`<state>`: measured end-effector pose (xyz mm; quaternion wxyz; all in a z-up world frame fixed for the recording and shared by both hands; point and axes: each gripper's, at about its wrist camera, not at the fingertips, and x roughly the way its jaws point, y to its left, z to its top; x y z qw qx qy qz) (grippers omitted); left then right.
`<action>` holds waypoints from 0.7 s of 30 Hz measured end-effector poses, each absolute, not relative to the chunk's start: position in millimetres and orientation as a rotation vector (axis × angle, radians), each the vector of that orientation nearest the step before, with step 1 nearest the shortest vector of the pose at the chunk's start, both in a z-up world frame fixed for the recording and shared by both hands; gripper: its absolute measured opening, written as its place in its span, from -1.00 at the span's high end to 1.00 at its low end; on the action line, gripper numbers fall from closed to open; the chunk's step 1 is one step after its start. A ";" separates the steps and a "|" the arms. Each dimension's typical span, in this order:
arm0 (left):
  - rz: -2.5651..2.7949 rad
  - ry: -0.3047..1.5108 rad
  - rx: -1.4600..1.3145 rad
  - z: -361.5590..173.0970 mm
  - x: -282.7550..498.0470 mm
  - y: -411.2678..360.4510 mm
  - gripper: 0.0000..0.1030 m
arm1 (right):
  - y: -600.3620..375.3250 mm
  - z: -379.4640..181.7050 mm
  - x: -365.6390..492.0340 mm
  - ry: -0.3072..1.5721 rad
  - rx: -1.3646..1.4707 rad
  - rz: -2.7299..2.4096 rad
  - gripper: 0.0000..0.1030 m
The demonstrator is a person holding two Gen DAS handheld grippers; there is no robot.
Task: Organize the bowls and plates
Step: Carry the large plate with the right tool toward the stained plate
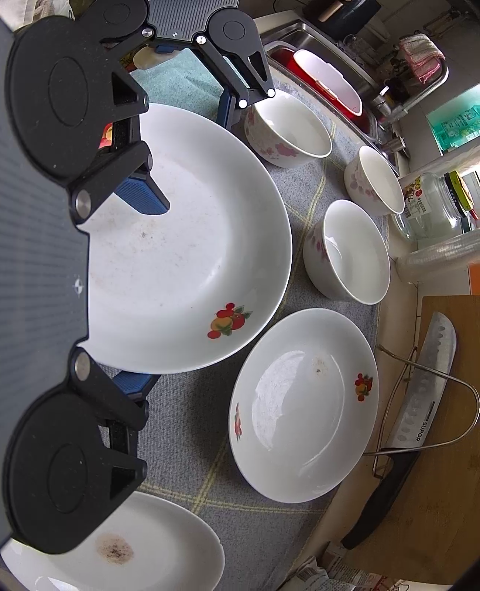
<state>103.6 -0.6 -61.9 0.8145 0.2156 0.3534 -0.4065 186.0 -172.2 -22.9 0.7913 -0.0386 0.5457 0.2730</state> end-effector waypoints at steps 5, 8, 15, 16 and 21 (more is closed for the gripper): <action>-0.877 0.755 0.463 -57.5 110.2 -15.1 -0.91 | -186.1 -19.5 190.1 1.165 -0.077 0.576 -0.73; -0.884 0.754 0.468 -54.6 114.5 -24.3 -0.91 | -196.0 -18.3 191.8 1.160 -0.070 0.569 -0.73; -0.898 0.755 0.478 -49.6 126.3 -49.0 -0.91 | -222.8 -13.1 195.9 1.144 -0.043 0.555 -0.73; -0.900 0.753 0.479 -49.0 127.2 -51.9 -0.91 | -226.3 -12.6 196.3 1.143 -0.039 0.550 -0.73; -0.908 0.742 0.496 -45.1 132.0 -71.4 -0.91 | -246.0 -11.3 198.8 1.140 -0.030 0.541 -0.73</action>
